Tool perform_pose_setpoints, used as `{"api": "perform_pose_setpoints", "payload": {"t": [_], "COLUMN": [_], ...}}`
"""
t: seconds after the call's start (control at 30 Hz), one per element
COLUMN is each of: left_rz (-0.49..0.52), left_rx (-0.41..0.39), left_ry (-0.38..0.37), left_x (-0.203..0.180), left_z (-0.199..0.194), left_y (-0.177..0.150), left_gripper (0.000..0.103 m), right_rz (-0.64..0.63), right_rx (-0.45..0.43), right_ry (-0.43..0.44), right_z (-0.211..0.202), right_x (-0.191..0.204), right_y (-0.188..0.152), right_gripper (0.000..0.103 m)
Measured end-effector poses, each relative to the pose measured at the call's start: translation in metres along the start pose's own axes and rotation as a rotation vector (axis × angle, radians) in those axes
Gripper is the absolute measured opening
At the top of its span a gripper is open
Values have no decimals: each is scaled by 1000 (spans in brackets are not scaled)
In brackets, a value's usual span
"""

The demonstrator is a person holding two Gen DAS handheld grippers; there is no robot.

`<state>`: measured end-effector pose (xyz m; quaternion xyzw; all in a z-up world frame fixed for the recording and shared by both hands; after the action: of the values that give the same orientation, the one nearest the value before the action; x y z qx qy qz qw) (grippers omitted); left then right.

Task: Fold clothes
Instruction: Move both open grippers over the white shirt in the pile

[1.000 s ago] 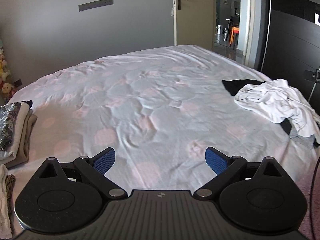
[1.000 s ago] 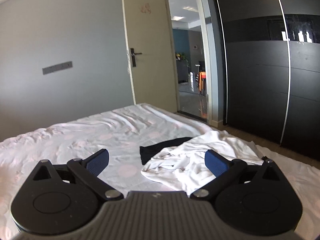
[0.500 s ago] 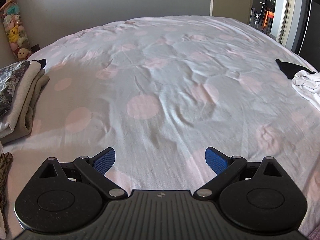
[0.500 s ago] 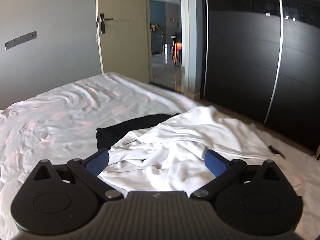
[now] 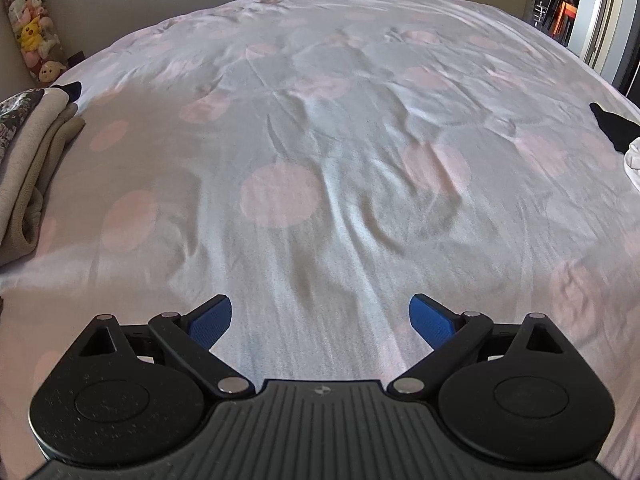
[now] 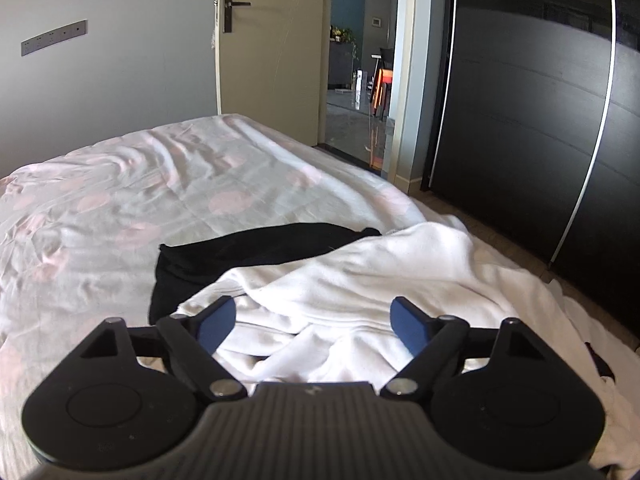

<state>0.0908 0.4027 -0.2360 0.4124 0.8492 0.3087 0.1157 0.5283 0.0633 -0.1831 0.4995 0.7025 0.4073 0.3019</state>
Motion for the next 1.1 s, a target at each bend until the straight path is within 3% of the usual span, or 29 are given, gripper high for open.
{"api": "perform_pose_setpoints", "payload": {"t": [0.1, 0.2, 0.27, 0.4, 0.5, 0.77, 1.1], "left_rz": [11, 16, 23, 16, 5, -24, -46], "left_rx": [13, 17, 16, 2, -22, -97, -170], "left_ry": [-13, -20, -22, -28, -32, -43, -38], "left_x": [-12, -20, -22, -23, -20, -10, 7], "left_z": [2, -1, -5, -19, -35, -83, -132], "left_y": [0, 0, 0, 1, 2, 1, -5], "left_gripper": [97, 97, 97, 97, 97, 97, 97], "right_rz": [-27, -103, -118, -130, -104, -105, -2], "right_rx": [62, 70, 67, 32, -6, -67, -18], "right_ry": [-43, -84, -82, -28, 58, 367, 736], "right_z": [18, 23, 19, -5, -34, -144, -280], "right_x": [-7, -13, -17, -17, -5, 90, 216], "right_y": [-13, -18, -16, -4, 8, 14, -37], "right_gripper": [70, 30, 18, 12, 11, 10, 10]}}
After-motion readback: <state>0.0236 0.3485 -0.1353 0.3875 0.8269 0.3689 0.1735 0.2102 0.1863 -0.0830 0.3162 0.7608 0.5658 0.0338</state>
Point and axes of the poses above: each gripper's, at about its wrist camera, not at the fingertips, and z roughly the way its jaws point, x to its left, y to its top, the point moved 10 cm from there along z, roughly the way its jaws point, and after that the axes turned 6 degrees about -x, right-handed, at the moved point
